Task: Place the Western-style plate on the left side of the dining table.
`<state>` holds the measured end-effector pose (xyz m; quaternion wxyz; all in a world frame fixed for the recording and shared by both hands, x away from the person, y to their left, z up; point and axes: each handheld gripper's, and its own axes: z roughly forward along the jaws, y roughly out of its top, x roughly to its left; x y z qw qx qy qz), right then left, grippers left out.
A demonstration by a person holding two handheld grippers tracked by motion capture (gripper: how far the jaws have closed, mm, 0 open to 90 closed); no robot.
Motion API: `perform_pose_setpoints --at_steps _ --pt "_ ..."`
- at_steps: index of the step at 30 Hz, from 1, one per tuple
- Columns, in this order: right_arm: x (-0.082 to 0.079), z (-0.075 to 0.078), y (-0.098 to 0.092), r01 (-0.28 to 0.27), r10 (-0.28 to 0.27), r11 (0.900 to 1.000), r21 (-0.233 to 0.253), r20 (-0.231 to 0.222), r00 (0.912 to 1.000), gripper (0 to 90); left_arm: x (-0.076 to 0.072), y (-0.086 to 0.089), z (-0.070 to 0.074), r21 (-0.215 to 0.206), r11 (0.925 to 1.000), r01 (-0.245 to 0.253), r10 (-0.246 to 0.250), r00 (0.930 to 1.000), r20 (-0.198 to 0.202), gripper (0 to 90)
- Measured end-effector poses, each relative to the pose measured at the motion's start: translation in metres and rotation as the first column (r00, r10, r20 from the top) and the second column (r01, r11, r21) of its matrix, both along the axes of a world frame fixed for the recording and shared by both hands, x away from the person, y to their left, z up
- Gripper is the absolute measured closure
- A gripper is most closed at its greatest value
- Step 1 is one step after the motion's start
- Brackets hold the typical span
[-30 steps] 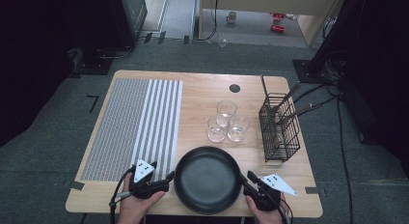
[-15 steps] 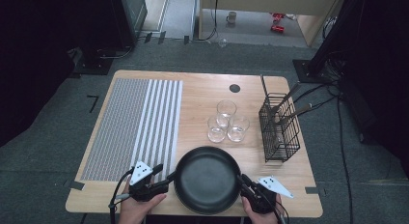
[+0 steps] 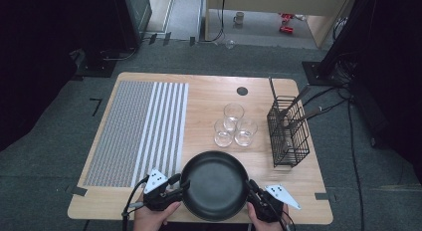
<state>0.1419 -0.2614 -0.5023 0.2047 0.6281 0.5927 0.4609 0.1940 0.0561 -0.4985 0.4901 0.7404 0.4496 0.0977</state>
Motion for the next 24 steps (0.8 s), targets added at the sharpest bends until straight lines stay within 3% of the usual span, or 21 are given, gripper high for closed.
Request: perform_pose_setpoints --at_steps 2,3,4,5,6,7,14,17,24 --pt "-0.0013 -0.0011 0.0004 -0.002 0.002 1.0 -0.003 0.009 1.0 76.8 -0.0006 -0.0029 -0.0003 0.014 0.9998 -0.016 0.016 0.9998 0.014 54.5" --pt "-0.0014 -0.0016 -0.0005 -0.005 0.005 1.0 0.006 0.013 0.9999 76.8 0.0005 -0.007 -0.0016 0.056 0.9983 -0.017 0.015 0.9992 0.038 54.4" --pt "-0.0014 -0.0016 -0.0005 -0.005 0.005 1.0 0.006 0.013 0.9999 76.8 0.0005 -0.007 -0.0016 0.056 0.9983 -0.017 0.015 0.9992 0.038 54.3" --pt "0.0001 -0.0017 -0.0024 -0.003 0.002 0.999 0.038 0.012 0.9999 76.8 0.0021 -0.0073 -0.0019 0.06 0.9981 -0.015 0.013 0.9994 0.031 54.4" --pt "0.0001 -0.0017 -0.0024 -0.003 0.002 0.999 0.038 0.012 0.9999 76.8 0.0033 -0.0067 -0.0021 0.052 0.9985 -0.015 0.014 0.9997 0.021 54.4" --pt "0.0011 -0.0017 -0.0031 0.008 -0.008 0.998 0.069 0.005 1.0 76.9 0.0043 -0.0046 -0.0029 0.035 0.9993 -0.016 0.016 0.9998 0.008 55.7" --pt "0.0013 -0.0034 -0.003 0.022 -0.023 0.995 0.098 0.011 0.9997 79.7 0.0043 -0.0057 -0.0064 0.047 0.9984 -0.031 0.03 0.9995 0.005 59.7" --pt "0.0033 -0.0047 -0.0054 0.029 -0.03 0.991 0.131 0.007 0.9995 81.1 0.0069 -0.004 -0.0075 0.018 0.999 -0.041 0.042 0.9988 -0.024 61.5" --pt "0.0076 -0.0036 -0.0014 0.049 -0.05 0.993 0.11 0.005 0.9987 81.1 0.0073 -0.0039 -0.0066 0.006 0.9984 -0.056 0.056 0.9972 -0.05 63.3"
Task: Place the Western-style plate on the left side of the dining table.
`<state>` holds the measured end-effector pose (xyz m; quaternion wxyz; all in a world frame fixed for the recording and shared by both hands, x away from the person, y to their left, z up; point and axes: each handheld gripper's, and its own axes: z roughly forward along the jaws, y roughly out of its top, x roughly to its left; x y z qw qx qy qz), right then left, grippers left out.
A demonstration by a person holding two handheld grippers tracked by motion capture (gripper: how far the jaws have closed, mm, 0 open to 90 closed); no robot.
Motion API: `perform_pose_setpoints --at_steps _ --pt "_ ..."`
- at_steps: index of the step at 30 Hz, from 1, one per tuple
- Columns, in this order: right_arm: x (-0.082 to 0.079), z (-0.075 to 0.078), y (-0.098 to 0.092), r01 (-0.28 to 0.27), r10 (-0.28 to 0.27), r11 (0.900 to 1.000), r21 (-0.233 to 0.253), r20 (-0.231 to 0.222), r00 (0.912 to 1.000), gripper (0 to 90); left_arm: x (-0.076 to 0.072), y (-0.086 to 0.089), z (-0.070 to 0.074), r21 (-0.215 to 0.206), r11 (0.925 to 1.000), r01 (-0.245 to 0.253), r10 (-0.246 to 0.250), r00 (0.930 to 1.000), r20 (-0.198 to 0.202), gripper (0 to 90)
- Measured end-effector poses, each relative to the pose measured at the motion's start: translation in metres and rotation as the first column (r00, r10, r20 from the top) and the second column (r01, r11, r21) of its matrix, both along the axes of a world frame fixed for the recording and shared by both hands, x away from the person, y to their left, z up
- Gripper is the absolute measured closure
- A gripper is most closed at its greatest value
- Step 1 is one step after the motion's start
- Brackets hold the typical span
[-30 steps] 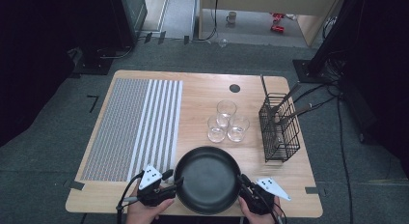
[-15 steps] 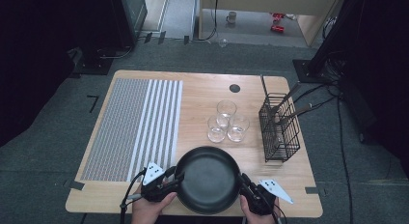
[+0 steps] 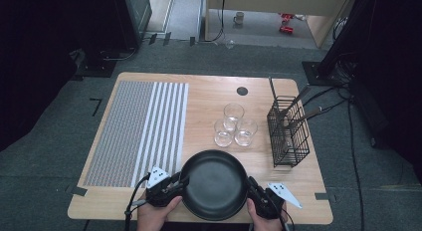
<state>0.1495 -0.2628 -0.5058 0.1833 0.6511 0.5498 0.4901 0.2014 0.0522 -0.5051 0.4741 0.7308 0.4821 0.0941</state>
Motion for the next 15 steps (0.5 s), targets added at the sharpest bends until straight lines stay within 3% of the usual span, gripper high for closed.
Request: perform_pose_setpoints --at_steps 10,13,15 --pt "-0.0004 0.0004 0.0006 0.014 -0.013 1.0 0.016 -0.012 0.9998 82.9 -0.0021 0.0009 0.0029 -0.007 0.9995 -0.03 0.03 0.9995 -0.01 68.4" --pt "0.0011 0.0008 0.0017 0.014 -0.013 1.0 0.02 -0.018 0.9998 82.8 -0.0017 0.002 0.0025 -0.027 0.999 -0.036 0.035 0.9991 -0.023 68.5" --pt "0.0027 0.0018 0.0034 0.008 -0.007 1.0 0.018 -0.028 0.9996 82.8 -0.0007 0.005 0.0009 -0.071 0.9967 -0.039 0.037 0.9986 -0.039 68.2"
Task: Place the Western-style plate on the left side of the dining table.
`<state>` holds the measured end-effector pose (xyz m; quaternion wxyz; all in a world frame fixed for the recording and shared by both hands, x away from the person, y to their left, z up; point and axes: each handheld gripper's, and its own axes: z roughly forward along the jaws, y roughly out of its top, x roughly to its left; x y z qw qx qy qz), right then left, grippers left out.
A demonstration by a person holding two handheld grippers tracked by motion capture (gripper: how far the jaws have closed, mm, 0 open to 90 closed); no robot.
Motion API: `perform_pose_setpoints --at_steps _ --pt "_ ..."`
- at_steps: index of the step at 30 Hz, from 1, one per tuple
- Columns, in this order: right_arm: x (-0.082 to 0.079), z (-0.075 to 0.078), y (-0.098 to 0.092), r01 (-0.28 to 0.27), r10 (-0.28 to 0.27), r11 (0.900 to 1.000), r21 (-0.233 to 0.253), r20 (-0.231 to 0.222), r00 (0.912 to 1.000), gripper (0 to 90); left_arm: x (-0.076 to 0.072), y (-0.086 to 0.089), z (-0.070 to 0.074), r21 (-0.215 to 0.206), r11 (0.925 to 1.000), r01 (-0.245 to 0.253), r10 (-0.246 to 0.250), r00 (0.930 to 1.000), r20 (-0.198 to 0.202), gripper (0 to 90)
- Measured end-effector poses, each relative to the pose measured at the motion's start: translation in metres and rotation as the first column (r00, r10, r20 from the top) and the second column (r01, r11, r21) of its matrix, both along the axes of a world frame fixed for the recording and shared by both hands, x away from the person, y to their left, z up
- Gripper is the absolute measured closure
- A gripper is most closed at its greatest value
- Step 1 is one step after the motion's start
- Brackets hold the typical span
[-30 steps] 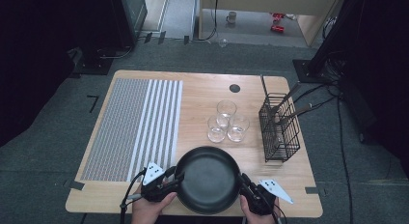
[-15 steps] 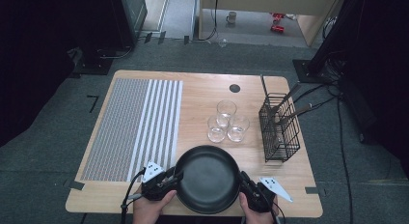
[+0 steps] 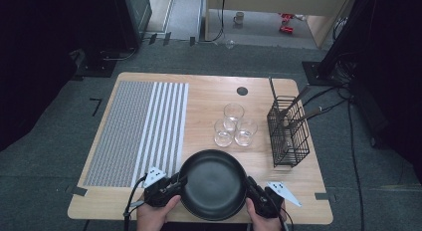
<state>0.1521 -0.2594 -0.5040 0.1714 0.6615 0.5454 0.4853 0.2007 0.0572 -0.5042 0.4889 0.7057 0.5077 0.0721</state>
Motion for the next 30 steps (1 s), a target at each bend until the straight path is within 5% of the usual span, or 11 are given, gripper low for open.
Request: perform_pose_setpoints --at_steps 30 --pt "-0.0002 -0.0027 0.007 0.015 -0.015 1.0 0.004 0.014 0.9998 83.6 0.0003 0.0038 0.0029 -0.018 0.9998 -0.003 0.003 1.0 0.002 69.3"
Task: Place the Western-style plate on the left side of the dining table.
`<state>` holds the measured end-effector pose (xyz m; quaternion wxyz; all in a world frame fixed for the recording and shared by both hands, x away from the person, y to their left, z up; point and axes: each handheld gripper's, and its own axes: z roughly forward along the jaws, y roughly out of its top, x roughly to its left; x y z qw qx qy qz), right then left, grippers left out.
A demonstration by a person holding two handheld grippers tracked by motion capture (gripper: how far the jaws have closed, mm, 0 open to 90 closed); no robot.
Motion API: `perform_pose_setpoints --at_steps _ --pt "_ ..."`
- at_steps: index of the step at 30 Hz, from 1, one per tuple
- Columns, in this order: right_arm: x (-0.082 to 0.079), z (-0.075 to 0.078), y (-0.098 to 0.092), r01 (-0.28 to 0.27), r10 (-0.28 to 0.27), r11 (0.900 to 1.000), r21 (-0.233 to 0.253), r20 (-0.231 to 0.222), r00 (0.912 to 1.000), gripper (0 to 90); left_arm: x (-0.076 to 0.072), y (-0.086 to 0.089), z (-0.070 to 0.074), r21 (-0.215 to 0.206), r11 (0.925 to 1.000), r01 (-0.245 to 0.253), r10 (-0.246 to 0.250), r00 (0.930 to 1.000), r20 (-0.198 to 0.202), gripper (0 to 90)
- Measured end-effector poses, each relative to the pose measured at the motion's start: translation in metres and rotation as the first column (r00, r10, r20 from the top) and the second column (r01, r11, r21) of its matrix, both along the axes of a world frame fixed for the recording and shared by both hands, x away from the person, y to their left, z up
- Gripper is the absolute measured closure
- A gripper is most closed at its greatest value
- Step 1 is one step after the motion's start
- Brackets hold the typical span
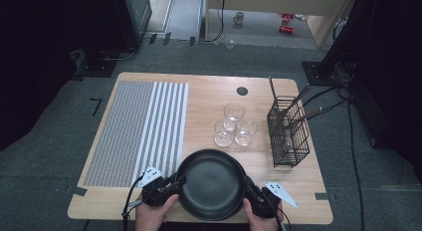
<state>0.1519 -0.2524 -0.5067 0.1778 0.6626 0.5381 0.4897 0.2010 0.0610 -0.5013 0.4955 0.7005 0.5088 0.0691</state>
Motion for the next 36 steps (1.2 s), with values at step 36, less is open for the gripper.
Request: perform_pose_setpoints --at_steps 36 --pt "-0.002 -0.004 0.01 -0.049 0.049 0.998 0.026 -0.012 0.9987 83.0 -0.002 0.013 0.005 -0.026 0.9996 -0.01 0.01 0.9998 0.02 68.7"
